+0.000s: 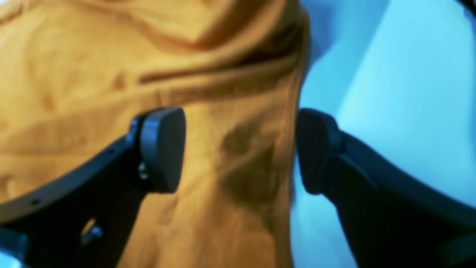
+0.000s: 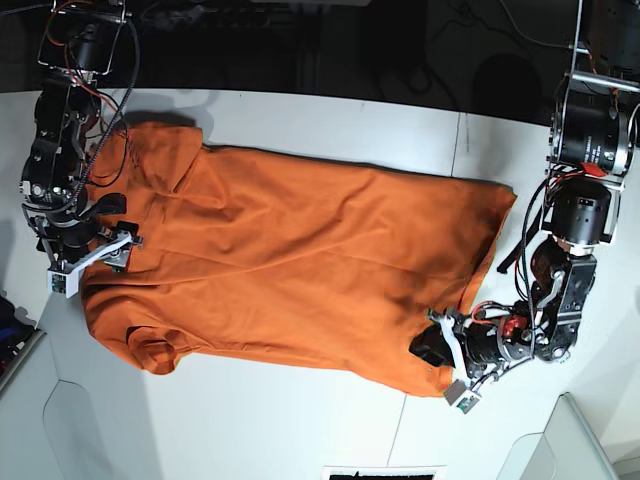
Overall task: Layout the t-shirt on the table in an organized manner, then fold the t-shirt properly
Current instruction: 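Drag the shirt corner with the left gripper to widen the shirt, then grasp the shirt ends with both grippers and pull it taut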
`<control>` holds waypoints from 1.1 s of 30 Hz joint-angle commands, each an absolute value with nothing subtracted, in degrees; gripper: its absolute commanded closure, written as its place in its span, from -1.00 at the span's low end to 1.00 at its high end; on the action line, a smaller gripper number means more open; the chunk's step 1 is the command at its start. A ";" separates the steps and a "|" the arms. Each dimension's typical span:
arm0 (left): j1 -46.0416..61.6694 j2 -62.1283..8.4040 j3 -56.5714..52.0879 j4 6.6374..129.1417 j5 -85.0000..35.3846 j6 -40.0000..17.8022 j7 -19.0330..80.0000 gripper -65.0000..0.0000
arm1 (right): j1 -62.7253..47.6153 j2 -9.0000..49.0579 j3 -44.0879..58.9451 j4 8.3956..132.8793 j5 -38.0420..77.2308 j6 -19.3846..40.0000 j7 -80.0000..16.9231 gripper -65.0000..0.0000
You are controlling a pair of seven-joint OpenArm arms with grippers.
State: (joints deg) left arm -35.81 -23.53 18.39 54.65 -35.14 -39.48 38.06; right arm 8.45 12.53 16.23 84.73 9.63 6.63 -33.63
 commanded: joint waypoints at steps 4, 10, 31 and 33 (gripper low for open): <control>-30.63 -25.91 18.06 63.83 -43.55 -40.00 40.77 0.29 | 8.97 13.41 16.47 85.78 8.51 8.05 -37.26 -0.37; -18.33 -31.83 13.10 78.41 -45.65 -40.00 40.82 0.29 | 0.10 15.42 19.88 95.20 12.12 9.47 -37.71 -0.37; 11.62 -32.34 -17.80 83.55 -52.62 -40.00 45.71 0.08 | -20.18 15.05 35.90 100.55 34.00 24.34 -41.39 -0.37; 12.40 -31.35 -17.80 83.48 -50.39 -40.00 42.74 -0.01 | -19.97 15.07 33.95 99.74 33.93 24.27 -40.77 -0.37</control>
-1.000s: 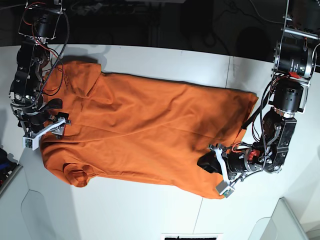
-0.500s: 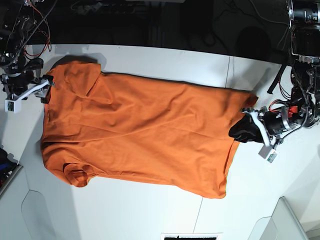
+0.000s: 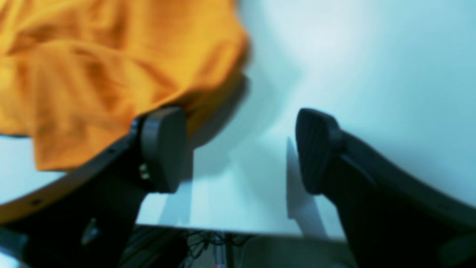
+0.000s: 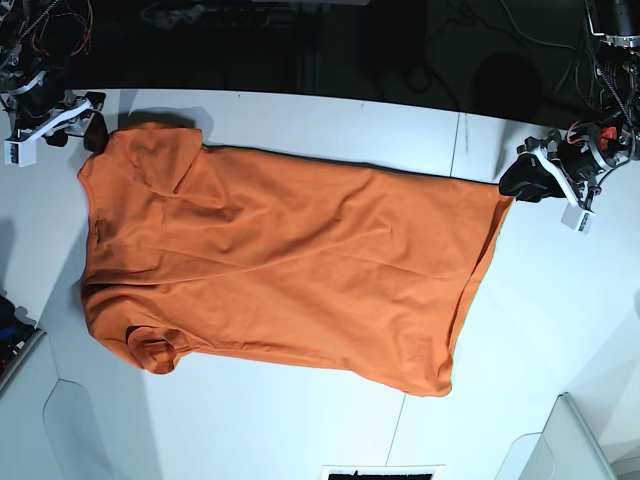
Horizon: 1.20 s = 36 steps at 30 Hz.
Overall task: Layout the t-shirt on the table in an organized manner, then fold the t-shirt properly
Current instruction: 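Grasp the shirt ends with both grippers and pull it taut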
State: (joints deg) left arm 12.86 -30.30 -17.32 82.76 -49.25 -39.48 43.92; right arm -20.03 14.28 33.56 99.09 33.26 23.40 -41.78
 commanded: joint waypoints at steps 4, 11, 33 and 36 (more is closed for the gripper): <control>12.08 -28.80 -17.45 83.46 -47.99 -40.00 40.42 -0.01 | -17.63 15.05 30.04 96.14 33.87 24.27 -40.18 -0.37; 11.57 -26.35 -15.31 83.44 -43.55 -40.00 38.72 0.67 | -12.38 15.05 25.45 92.03 34.11 26.55 -40.18 -0.35; 10.48 -34.46 -15.44 84.07 -47.20 -40.00 43.18 1.00 | -16.05 17.78 48.97 105.36 45.21 31.94 -50.17 1.00; 10.50 -34.44 -15.44 84.07 -51.09 -40.00 44.49 1.00 | -16.08 18.37 49.06 105.36 45.60 31.92 -51.55 0.61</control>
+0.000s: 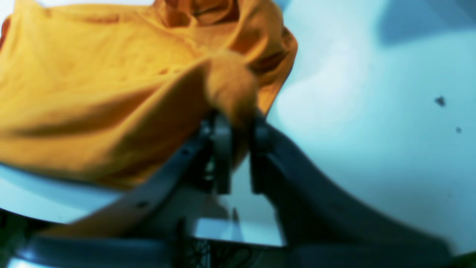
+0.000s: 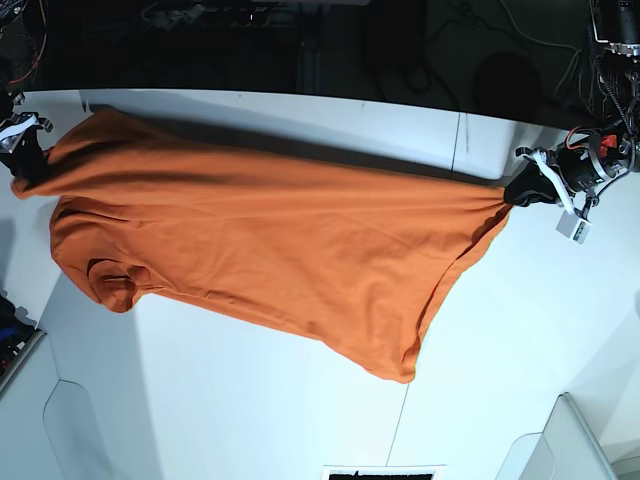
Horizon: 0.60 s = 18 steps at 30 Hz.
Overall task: Layout the t-shirt on the table in an organized manner, then fold the t-shirt properly
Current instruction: 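Grasp the shirt ends with both grippers and pull it taut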
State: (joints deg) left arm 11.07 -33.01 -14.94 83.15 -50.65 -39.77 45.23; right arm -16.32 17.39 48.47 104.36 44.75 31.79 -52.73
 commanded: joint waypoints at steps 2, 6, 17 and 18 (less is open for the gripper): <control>10.50 -34.44 -15.44 84.07 -53.67 -40.00 45.69 1.00 | -16.51 18.37 49.06 105.36 46.35 31.70 -52.18 0.29; 10.48 -34.46 -15.44 84.07 -54.89 -40.00 46.57 1.00 | -17.02 18.24 49.06 105.36 47.33 31.70 -52.97 0.13; 10.50 -36.25 -15.81 85.27 -58.50 -40.00 48.05 0.57 | -15.99 18.26 49.06 105.30 43.86 29.04 -47.31 0.12; 10.50 -36.45 -16.27 86.39 -59.02 -40.00 48.45 0.57 | -15.53 18.28 49.06 105.19 42.39 28.14 -46.44 0.12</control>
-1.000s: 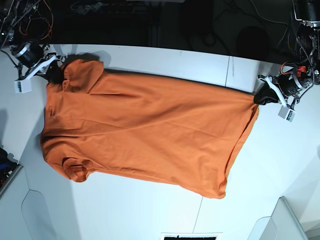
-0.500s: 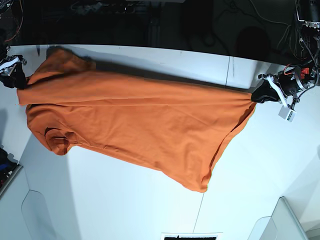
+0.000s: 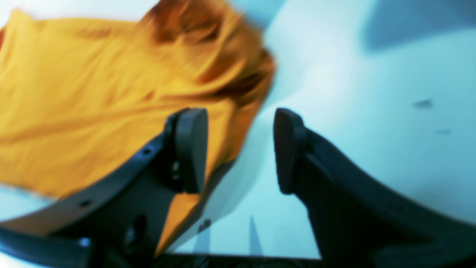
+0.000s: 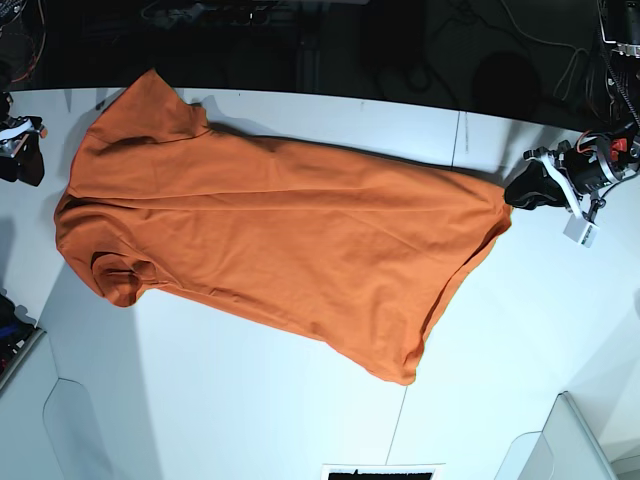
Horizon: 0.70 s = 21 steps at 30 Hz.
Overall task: Layout the t-shirt on the table in an organized manner, then fold the t-shirt properly
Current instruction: 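Grasp the shirt ends with both grippers and pull it taut, then release the shirt and move the left gripper over the shirt body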
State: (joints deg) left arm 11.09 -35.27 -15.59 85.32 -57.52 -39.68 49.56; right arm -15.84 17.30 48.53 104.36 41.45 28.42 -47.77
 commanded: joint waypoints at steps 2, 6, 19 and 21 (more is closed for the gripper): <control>10.50 -36.53 -17.67 89.41 -59.37 -40.00 49.41 0.57 | -14.02 18.31 48.99 104.88 40.86 27.59 -45.43 0.12; 10.50 -36.69 -19.00 96.29 -59.37 -40.00 49.52 0.14 | -9.26 19.66 46.83 102.78 40.86 28.08 -44.53 0.12; 10.61 -29.06 -5.80 105.49 -60.62 -40.00 48.75 -0.05 | 15.88 22.20 23.73 78.67 22.02 26.92 -39.59 0.12; 10.66 -26.15 -0.73 105.47 -57.36 -40.00 47.81 -0.05 | 18.02 22.22 20.27 75.77 17.96 26.72 -39.13 0.12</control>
State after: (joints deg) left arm 11.29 -25.39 -0.08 104.53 -55.99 -39.48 49.34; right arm 16.80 21.12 19.88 74.81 17.17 26.76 -40.58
